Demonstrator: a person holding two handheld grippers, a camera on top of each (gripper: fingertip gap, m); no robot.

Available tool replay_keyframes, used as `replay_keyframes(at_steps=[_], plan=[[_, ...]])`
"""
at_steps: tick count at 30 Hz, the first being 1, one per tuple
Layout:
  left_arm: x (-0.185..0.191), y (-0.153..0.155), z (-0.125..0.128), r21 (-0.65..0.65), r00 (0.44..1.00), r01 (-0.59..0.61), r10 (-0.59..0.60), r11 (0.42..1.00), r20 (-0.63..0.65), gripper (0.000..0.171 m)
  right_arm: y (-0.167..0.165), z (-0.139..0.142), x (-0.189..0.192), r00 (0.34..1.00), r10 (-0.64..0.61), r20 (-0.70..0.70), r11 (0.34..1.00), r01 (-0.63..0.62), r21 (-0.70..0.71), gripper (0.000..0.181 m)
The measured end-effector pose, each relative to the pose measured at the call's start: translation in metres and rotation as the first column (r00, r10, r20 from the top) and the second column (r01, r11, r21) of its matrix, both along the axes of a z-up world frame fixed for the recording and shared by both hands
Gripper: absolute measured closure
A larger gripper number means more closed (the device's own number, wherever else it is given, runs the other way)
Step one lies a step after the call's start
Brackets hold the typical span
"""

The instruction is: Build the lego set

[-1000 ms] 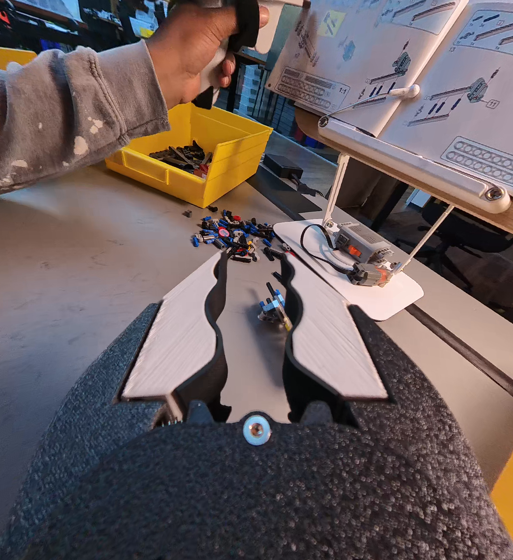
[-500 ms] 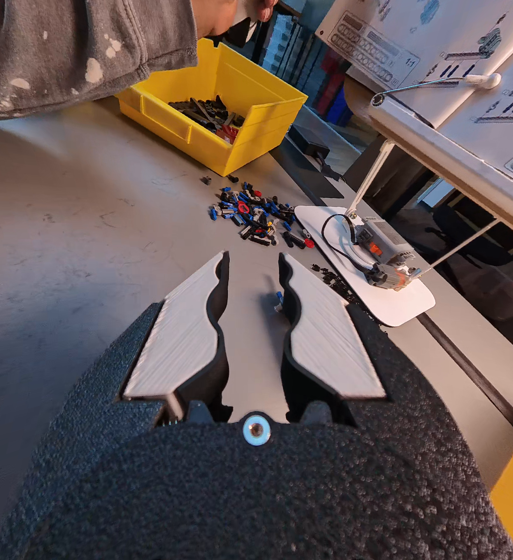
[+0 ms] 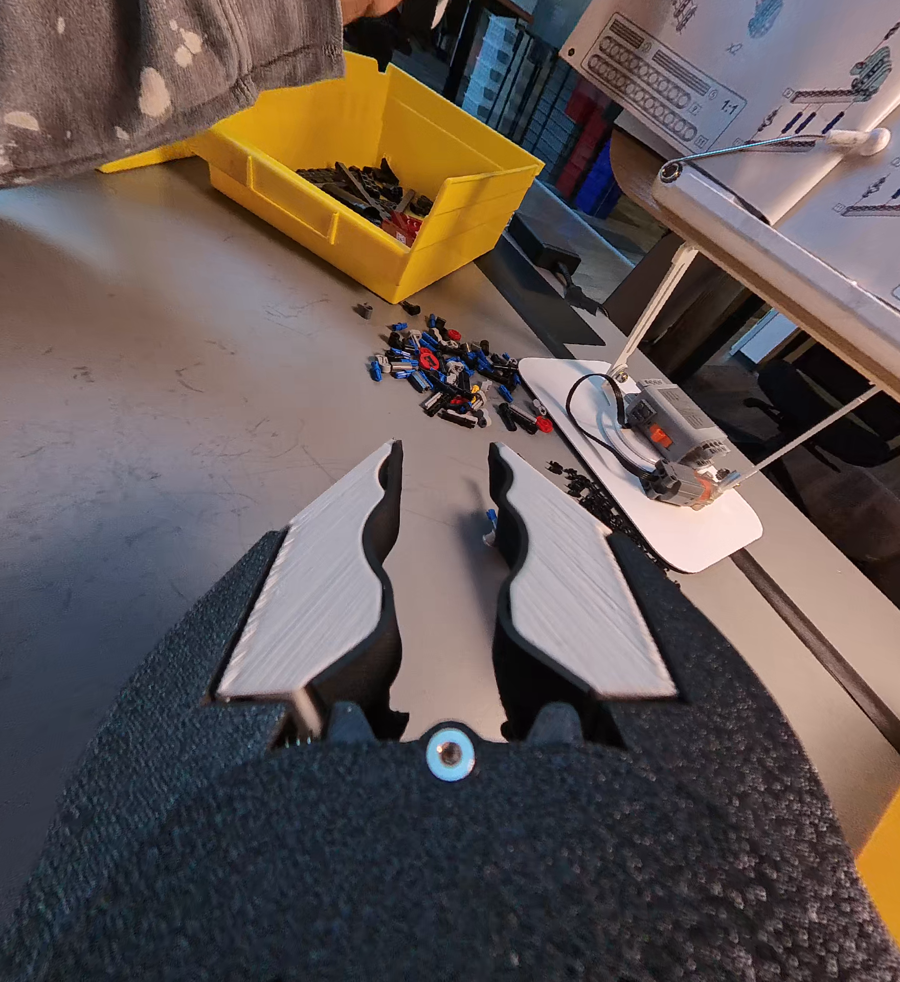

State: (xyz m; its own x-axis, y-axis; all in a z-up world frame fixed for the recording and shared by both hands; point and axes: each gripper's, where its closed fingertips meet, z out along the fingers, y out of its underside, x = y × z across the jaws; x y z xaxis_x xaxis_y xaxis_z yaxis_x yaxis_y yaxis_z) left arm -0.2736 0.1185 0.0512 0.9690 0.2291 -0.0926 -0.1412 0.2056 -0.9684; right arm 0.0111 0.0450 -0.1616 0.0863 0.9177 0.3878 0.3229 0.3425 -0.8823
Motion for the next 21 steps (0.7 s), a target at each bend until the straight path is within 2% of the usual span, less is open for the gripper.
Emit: replay_keyframes(at_steps=[10, 21], plan=[[0.021, -0.002, 0.007, -0.066, 0.998, 0.037, -0.040, 0.997, -0.041, 0.171, 0.000, -0.001, 0.000, 1.000, -0.001, 0.004, 1.000, 0.001, 0.001, 0.151], [0.018, 0.002, -0.004, -0.107, 0.999, 0.033, -0.035, 0.994, -0.009, 0.171, 0.000, -0.003, 0.001, 1.000, -0.001, 0.019, 1.000, 0.001, 0.016, 0.151]])
